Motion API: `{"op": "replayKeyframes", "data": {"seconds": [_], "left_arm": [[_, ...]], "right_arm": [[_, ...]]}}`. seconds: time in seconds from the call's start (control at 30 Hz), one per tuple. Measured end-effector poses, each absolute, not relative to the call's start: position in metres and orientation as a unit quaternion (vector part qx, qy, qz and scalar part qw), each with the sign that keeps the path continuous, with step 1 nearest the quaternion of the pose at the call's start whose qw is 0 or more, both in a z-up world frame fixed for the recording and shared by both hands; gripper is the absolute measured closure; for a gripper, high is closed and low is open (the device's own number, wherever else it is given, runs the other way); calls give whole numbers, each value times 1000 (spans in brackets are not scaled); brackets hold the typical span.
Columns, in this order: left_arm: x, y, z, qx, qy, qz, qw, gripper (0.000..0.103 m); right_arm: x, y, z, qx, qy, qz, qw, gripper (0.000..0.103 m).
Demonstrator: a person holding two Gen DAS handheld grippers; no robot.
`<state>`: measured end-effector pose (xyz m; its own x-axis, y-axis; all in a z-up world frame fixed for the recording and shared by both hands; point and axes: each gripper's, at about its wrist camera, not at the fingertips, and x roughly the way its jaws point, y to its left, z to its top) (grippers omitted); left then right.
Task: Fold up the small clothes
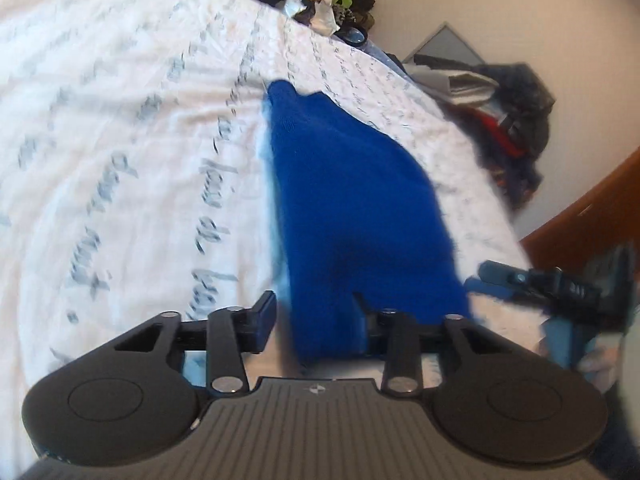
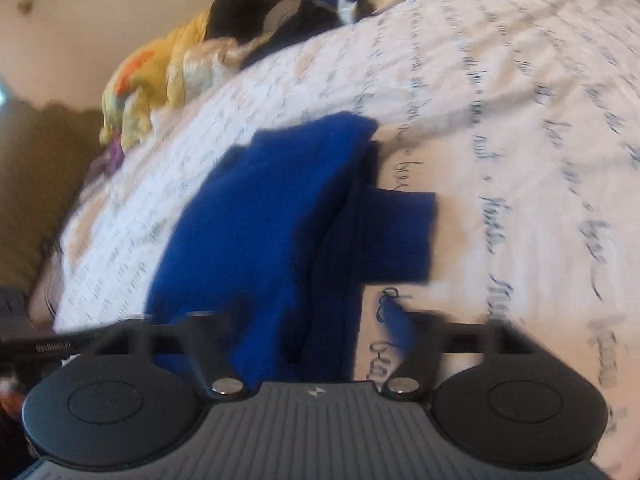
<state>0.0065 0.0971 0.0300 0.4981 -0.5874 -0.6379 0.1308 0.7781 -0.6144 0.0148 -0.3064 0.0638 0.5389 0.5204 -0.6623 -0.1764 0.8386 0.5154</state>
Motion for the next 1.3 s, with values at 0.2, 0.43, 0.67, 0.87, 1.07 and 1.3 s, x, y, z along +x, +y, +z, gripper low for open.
{"op": "replayKeyframes", "data": {"seconds": [0.2, 0.43, 0.67, 0.87, 1.07, 1.3], "left_arm": [[30, 76, 20, -276, 474, -225, 806, 75], [25, 75, 52, -191, 466, -222, 835, 89], [15, 85, 63, -140, 425, -200, 871, 35], [57, 36, 63, -79, 409, -191, 889, 37], [59, 27, 39, -26, 405, -155, 901, 35], [9, 30, 70, -28, 359, -143, 922, 40]], "right_arm": [[14, -315, 41, 264, 474, 256, 800, 6], [10, -283, 65, 151, 479, 274, 820, 91], [7, -293, 72, 168, 469, 236, 834, 58], [56, -282, 90, 179, 413, 217, 866, 19], [70, -241, 47, -1, 409, 195, 892, 17], [15, -236, 90, 16, 344, 141, 928, 15]]}}
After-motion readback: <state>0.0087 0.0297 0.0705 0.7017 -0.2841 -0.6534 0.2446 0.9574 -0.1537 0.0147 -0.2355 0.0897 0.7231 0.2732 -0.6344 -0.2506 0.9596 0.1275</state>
